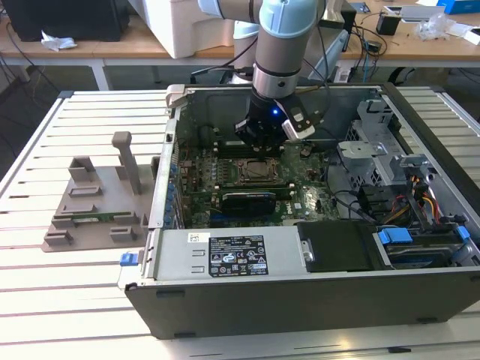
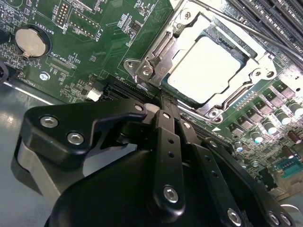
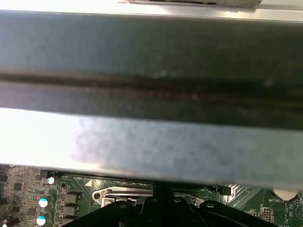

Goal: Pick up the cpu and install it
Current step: 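Install the first cpu locking lever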

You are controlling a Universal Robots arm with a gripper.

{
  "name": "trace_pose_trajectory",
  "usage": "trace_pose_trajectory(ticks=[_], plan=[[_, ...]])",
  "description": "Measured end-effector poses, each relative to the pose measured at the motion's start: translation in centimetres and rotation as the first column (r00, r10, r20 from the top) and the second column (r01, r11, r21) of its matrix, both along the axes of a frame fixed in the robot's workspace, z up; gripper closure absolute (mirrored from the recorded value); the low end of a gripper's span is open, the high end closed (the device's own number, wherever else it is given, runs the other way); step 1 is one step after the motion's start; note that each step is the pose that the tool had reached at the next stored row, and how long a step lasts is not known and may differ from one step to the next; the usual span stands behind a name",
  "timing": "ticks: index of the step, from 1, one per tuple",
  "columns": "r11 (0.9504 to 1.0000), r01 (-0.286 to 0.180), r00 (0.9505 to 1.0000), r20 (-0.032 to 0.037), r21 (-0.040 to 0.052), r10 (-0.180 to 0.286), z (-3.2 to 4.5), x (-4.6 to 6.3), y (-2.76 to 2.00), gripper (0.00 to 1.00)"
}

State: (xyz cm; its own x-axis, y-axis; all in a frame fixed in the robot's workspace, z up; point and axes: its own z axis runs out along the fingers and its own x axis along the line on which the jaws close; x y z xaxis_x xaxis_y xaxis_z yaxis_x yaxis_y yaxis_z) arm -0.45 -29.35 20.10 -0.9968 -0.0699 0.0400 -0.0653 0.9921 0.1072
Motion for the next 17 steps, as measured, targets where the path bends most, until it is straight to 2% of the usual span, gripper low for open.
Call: trace_pose_trajectory(ticks=[6, 17], plan=[[1.0, 0.0, 1.0, 0.0001, -0.0002, 0.0, 0.0, 0.0, -0.06, 0.89], [1.0, 0.0, 1.0, 0.0005, 0.0055, 0.0, 0.17, 0.25, -0.02, 0.89]])
